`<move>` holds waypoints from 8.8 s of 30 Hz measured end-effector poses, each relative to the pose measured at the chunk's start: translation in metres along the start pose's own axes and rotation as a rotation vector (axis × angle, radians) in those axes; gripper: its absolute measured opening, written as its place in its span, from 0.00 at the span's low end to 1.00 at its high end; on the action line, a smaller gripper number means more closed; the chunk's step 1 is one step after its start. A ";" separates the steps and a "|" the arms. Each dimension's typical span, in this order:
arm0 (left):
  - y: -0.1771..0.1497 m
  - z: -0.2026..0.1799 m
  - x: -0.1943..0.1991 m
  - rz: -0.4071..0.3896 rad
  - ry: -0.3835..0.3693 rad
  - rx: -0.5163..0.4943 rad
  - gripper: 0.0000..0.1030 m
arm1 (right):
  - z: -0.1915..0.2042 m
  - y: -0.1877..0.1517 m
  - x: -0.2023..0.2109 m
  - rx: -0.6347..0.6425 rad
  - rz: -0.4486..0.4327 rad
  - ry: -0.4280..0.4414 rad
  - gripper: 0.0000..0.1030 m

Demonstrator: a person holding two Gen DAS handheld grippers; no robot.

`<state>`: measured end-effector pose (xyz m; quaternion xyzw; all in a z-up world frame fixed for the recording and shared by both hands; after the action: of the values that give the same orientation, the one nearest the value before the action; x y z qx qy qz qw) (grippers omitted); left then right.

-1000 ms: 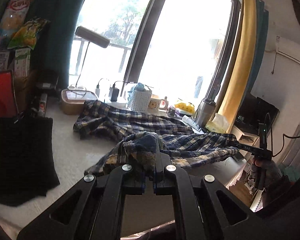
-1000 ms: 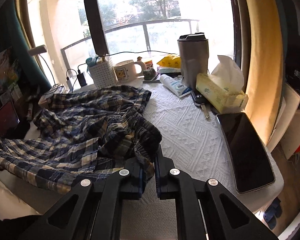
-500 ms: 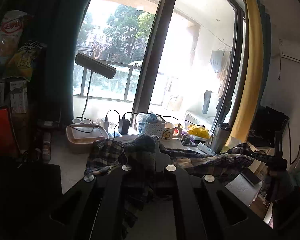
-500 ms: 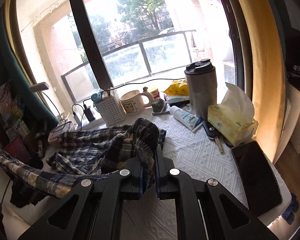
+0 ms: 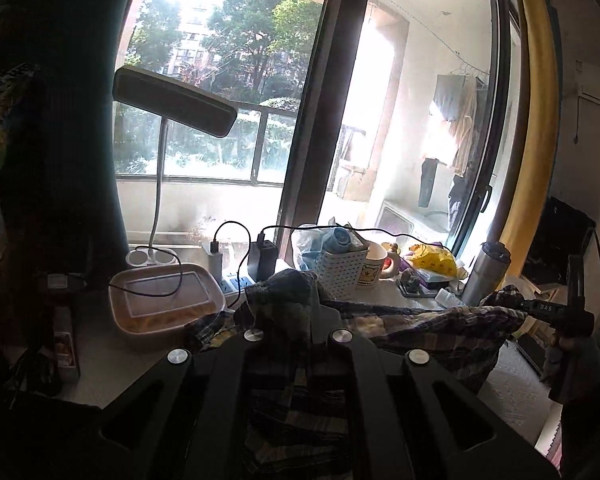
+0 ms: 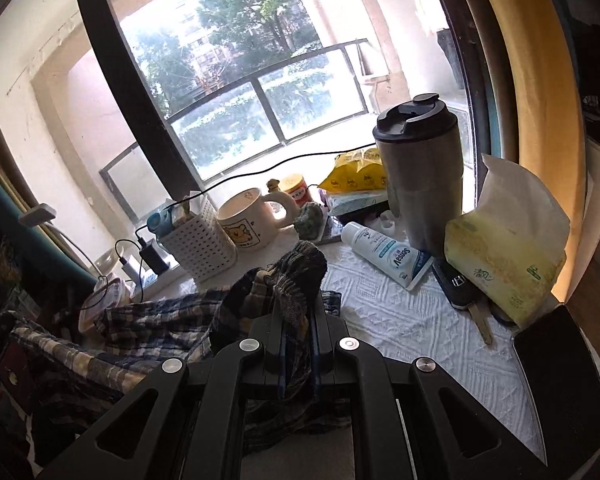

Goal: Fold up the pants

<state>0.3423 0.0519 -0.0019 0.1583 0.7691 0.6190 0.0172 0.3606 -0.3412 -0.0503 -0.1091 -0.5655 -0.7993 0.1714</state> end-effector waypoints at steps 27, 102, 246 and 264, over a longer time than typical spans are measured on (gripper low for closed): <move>-0.104 0.101 -0.052 0.271 0.209 0.116 0.76 | -0.023 0.000 -0.091 0.089 0.069 -0.065 0.96; -0.167 0.013 0.114 0.484 0.162 0.102 0.34 | -0.075 -0.111 0.043 -0.007 0.208 -0.015 0.05; -0.150 0.077 0.163 0.379 0.179 0.098 0.58 | 0.293 -0.192 0.005 0.532 0.292 0.495 0.11; -0.210 0.017 0.037 0.512 -0.062 0.005 0.56 | 0.257 -0.162 -0.009 0.380 0.260 0.560 0.11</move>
<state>0.2641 0.0397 -0.2004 0.3668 0.7045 0.5963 -0.1168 0.2996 -0.0485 -0.1079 0.0768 -0.6167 -0.6503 0.4369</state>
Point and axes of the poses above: each gripper's, at about its wrist camera, not at the fingertips, and x roughly against the way its jaws point, z to its left, y to its top, the point moved 10 cm from there along -x, roughly the way its jaws point, and after that the axes turned 14 degrees about -z, right-handed, at the moved point
